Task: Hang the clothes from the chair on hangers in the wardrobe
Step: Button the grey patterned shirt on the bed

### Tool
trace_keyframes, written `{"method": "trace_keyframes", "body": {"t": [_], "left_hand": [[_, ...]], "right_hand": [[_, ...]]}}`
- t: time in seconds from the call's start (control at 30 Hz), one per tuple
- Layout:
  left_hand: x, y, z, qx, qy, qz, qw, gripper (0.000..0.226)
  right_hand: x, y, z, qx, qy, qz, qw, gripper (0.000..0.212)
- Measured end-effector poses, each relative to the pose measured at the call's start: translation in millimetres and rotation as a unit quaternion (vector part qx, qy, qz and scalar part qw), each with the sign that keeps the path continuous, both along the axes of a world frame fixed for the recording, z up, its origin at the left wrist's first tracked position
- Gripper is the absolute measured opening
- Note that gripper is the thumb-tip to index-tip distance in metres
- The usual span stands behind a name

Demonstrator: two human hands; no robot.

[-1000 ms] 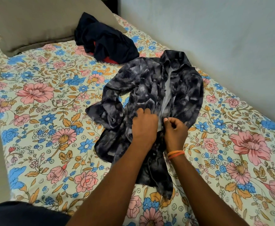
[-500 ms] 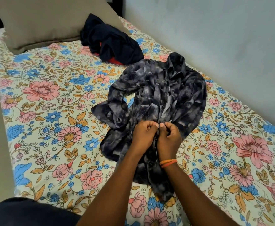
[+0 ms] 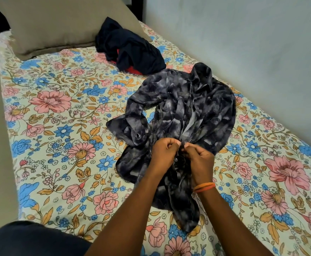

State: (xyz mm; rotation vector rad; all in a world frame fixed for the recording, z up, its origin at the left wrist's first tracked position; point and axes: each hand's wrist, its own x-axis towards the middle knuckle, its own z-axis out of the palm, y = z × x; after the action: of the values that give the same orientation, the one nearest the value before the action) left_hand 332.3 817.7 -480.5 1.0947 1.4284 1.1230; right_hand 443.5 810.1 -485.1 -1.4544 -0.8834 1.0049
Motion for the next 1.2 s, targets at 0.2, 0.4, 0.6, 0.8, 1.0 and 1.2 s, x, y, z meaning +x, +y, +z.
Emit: {"method": "trace_keyframes", "body": {"t": [0.2, 0.4, 0.6, 0.8, 1.0, 1.2], "left_hand": [[-2.6, 0.0, 8.8, -0.005, 0.002, 0.008, 1.0, 0.015], [0.0, 0.4, 18.4, 0.024, 0.152, -0.015, 0.988, 0.018], [9.8, 9.7, 29.0, -0.051, 0.169, 0.016, 0.984, 0.023], [4.4, 17.7, 27.8, -0.168, -0.029, 0.071, 0.983, 0.02], [11.8, 11.0, 23.7, -0.138, 0.011, 0.046, 0.989, 0.026], [17.4, -13.0, 22.4, 0.039, 0.251, -0.014, 0.967, 0.021]], "right_hand": [[7.0, -0.2, 6.3, -0.011, 0.036, 0.053, 0.998, 0.011], [3.7, 1.7, 2.1, -0.026, -0.001, 0.032, 0.999, 0.009], [4.1, 1.2, 3.7, -0.028, 0.002, 0.028, 0.999, 0.008], [11.0, 6.4, 12.1, -0.046, 0.048, 0.081, 0.994, 0.011], [18.1, 14.6, 19.2, -0.122, 0.12, 0.117, 0.978, 0.01], [27.8, 38.8, 39.8, -0.043, -0.012, -0.017, 0.999, 0.02]]}}
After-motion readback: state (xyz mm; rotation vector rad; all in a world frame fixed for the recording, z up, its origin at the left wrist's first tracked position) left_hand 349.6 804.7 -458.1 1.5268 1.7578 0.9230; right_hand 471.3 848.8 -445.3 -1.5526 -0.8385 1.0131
